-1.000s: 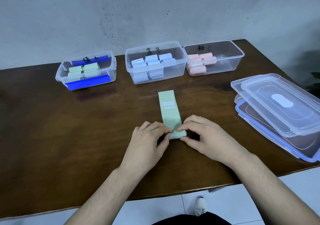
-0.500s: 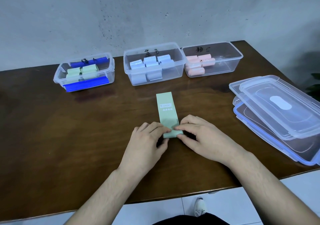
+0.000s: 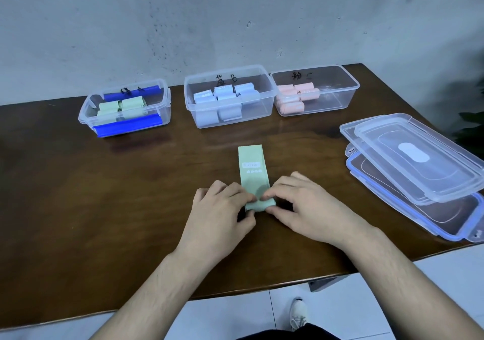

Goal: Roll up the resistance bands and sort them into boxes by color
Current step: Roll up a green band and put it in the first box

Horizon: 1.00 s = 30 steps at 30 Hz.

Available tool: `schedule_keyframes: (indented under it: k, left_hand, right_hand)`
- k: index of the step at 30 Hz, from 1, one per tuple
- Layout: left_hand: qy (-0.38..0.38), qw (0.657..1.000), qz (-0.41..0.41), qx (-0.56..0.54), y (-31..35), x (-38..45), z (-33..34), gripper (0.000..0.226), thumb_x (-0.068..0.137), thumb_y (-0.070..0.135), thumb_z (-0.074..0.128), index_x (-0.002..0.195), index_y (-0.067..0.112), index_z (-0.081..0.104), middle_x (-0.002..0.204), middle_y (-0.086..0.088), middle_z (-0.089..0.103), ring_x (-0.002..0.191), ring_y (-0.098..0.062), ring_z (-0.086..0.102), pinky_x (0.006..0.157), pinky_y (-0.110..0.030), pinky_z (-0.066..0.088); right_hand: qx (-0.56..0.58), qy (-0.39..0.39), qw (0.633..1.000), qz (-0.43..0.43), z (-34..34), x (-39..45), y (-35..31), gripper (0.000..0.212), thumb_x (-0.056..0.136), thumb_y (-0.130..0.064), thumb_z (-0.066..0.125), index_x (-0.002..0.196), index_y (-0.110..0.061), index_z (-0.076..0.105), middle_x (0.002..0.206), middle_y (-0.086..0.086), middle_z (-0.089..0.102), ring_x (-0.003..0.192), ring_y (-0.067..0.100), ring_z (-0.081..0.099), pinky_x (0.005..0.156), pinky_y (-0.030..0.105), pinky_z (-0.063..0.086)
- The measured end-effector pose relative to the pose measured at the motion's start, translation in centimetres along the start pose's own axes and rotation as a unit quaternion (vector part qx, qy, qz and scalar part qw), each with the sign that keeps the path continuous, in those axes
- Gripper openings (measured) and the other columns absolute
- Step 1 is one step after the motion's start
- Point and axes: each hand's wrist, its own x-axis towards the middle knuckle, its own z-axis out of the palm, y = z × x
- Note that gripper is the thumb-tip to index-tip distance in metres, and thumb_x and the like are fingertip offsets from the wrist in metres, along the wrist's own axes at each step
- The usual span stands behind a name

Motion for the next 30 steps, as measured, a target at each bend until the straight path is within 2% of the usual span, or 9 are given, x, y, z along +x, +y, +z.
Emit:
schedule_keyframes:
  k: [2,4,11,14,17,20,24,26,30]
  left_hand:
    - [0.000,1.000,0.001,0.014,0.2,0.3,-0.3,0.032,0.095,0.045,0.051,0.122,0.036,0.066,0.120,0.019,0.052,0.110,-0.009,0.041,0.093,-0.033,0.032]
    - [-0.009,1.000,-0.010,0.018,0.2,0.5,-0.3,0.035,0.096,0.047,0.047,0.124,0.036,0.065,0.122,0.019,0.049,0.114,-0.010,0.039,0.097,-0.035,0.031]
    - [0.000,1.000,-0.016,0.007,-0.1,0.6,0.4,0.035,0.098,0.045,0.045,0.124,0.034,0.065,0.123,0.017,0.052,0.117,-0.011,0.038,0.098,-0.037,0.031]
    - [0.028,0.999,-0.017,-0.010,-0.1,0.3,0.9,0.032,0.096,0.038,0.052,0.124,0.031,0.066,0.118,0.015,0.056,0.112,-0.011,0.043,0.093,-0.036,0.035]
    - [0.060,0.998,-0.013,-0.015,-0.1,0.0,1.3,0.028,0.089,0.034,0.065,0.116,0.030,0.067,0.113,0.014,0.061,0.105,-0.012,0.050,0.089,-0.035,0.038]
    - [0.062,0.998,-0.007,-0.005,-0.4,0.3,1.5,0.027,0.085,0.032,0.071,0.111,0.031,0.068,0.112,0.015,0.064,0.101,-0.012,0.053,0.088,-0.034,0.038]
    - [0.053,0.999,-0.012,-0.004,-0.7,1.0,1.3,0.026,0.089,0.034,0.066,0.114,0.032,0.068,0.114,0.017,0.064,0.104,-0.010,0.051,0.088,-0.034,0.036]
    - [0.045,0.999,-0.014,-0.001,-0.8,1.2,1.3,0.028,0.091,0.036,0.061,0.118,0.032,0.067,0.117,0.018,0.062,0.106,-0.010,0.050,0.089,-0.033,0.034]
    - [0.019,0.999,-0.025,-0.027,-0.9,1.8,1.3,0.032,0.095,0.038,0.053,0.125,0.031,0.063,0.121,0.020,0.052,0.109,-0.007,0.042,0.092,-0.031,0.028]
  right_hand:
    - [-0.042,0.011,0.999,0.001,-0.1,0.1,-0.2,0.031,0.096,-0.040,0.060,0.126,-0.033,0.066,0.113,-0.019,0.052,0.101,0.007,0.038,0.093,0.020,0.038]
    - [-0.060,0.017,0.998,-0.001,-0.1,0.2,-0.4,0.033,0.097,-0.040,0.059,0.128,-0.032,0.065,0.117,-0.017,0.051,0.103,0.010,0.038,0.095,0.024,0.040]
    - [-0.014,0.030,0.999,0.003,0.9,0.2,-0.4,0.031,0.092,-0.027,0.067,0.123,-0.029,0.065,0.117,-0.016,0.057,0.098,0.006,0.043,0.089,0.023,0.044]
    - [-0.001,0.021,1.000,0.006,0.9,0.5,-0.1,0.031,0.096,-0.029,0.063,0.126,-0.030,0.064,0.120,-0.017,0.056,0.101,0.003,0.043,0.092,0.023,0.044]
    - [0.009,0.015,1.000,0.002,0.9,0.8,0.2,0.029,0.097,-0.031,0.061,0.125,-0.029,0.064,0.118,-0.018,0.056,0.100,0.004,0.045,0.094,0.026,0.044]
    - [0.011,0.016,1.000,0.005,0.9,1.0,0.4,0.029,0.098,-0.033,0.058,0.126,-0.028,0.065,0.117,-0.019,0.056,0.100,0.003,0.043,0.095,0.024,0.043]
    - [-0.009,0.015,1.000,0.004,0.8,1.2,0.4,0.033,0.100,-0.036,0.054,0.131,-0.029,0.063,0.120,-0.019,0.053,0.101,0.002,0.039,0.093,0.023,0.043]
    - [0.001,0.022,1.000,0.004,0.7,1.3,0.5,0.035,0.098,-0.036,0.058,0.132,-0.031,0.061,0.121,-0.020,0.052,0.103,0.003,0.041,0.094,0.023,0.044]
    - [0.014,0.025,1.000,0.003,0.8,1.6,0.6,0.030,0.094,-0.032,0.065,0.123,-0.033,0.061,0.119,-0.020,0.054,0.103,0.003,0.045,0.093,0.027,0.047]
